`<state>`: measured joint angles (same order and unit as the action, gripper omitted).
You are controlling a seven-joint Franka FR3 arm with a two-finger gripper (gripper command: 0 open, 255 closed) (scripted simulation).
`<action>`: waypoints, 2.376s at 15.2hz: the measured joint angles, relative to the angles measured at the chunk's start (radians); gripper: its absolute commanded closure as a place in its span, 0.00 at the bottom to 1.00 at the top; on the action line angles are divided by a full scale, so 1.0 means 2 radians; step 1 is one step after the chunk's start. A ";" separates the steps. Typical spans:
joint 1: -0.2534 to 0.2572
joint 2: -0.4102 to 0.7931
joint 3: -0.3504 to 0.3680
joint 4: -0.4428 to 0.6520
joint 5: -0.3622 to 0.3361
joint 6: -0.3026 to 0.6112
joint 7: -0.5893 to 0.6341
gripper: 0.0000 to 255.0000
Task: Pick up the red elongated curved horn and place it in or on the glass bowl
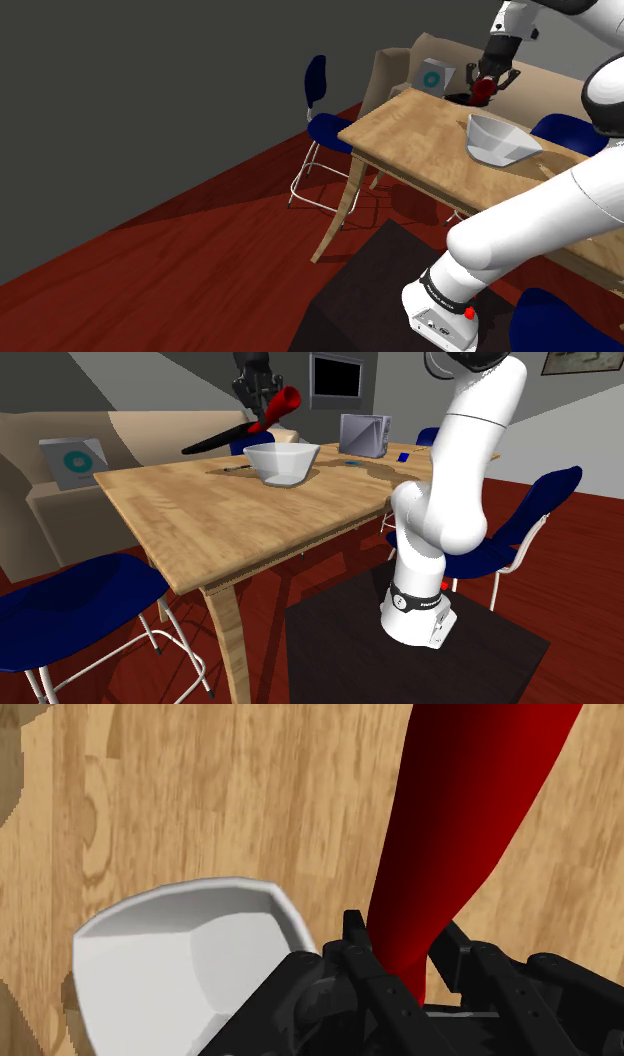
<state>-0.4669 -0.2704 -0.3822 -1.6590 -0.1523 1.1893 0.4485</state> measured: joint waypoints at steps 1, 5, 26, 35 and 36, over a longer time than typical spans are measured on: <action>-0.004 0.003 -0.009 0.002 -0.004 0.002 -0.014 1.00; -0.021 0.030 -0.046 0.030 -0.013 0.007 -0.071 1.00; -0.073 0.108 -0.131 0.024 -0.006 0.098 -0.202 1.00; -0.073 0.107 -0.131 0.020 -0.007 0.102 -0.202 0.00; -0.073 0.107 -0.131 0.020 -0.007 0.102 -0.202 0.00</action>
<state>-0.6133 -0.0557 -0.6449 -1.6197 -0.1654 1.3936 0.0449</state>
